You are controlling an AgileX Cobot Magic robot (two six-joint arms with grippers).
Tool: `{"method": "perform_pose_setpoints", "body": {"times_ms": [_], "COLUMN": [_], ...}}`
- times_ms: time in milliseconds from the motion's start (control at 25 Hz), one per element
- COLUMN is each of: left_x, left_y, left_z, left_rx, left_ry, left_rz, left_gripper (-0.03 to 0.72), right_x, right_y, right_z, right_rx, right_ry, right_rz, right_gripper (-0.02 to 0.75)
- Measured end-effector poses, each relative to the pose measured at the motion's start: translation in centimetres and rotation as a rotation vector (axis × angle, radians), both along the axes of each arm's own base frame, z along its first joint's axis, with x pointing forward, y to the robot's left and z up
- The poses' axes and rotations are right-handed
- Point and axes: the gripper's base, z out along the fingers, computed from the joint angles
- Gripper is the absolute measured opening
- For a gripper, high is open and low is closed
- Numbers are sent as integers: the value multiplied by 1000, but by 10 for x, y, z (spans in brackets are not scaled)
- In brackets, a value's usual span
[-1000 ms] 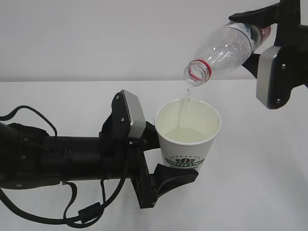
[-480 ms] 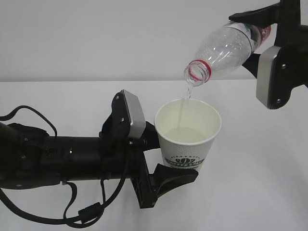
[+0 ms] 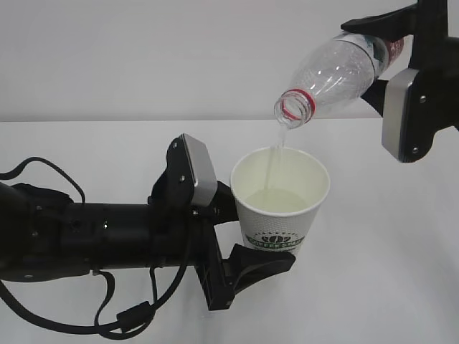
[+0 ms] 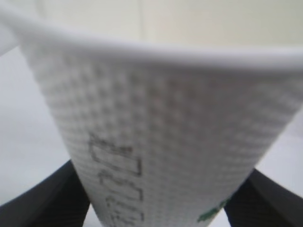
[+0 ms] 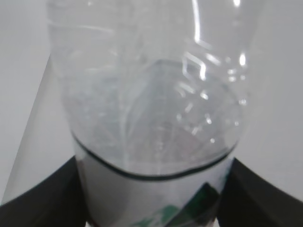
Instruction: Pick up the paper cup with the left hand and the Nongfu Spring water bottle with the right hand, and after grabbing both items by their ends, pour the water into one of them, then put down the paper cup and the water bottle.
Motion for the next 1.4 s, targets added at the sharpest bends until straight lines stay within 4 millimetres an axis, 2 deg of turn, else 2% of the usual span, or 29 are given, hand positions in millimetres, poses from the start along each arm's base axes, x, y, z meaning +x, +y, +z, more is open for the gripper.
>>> {"method": "perform_pose_setpoints", "body": {"times_ms": [1400], "left_x": [0], "left_y": [0], "left_z": [0], "left_rx": [0], "left_ry": [0], "left_rz": [0], "left_gripper": [589], "right_x": [0], "right_y": [0], "right_z": [0], "right_rx": [-11], "right_ry": [-8], "right_rz": [2], "right_gripper": [528]}}
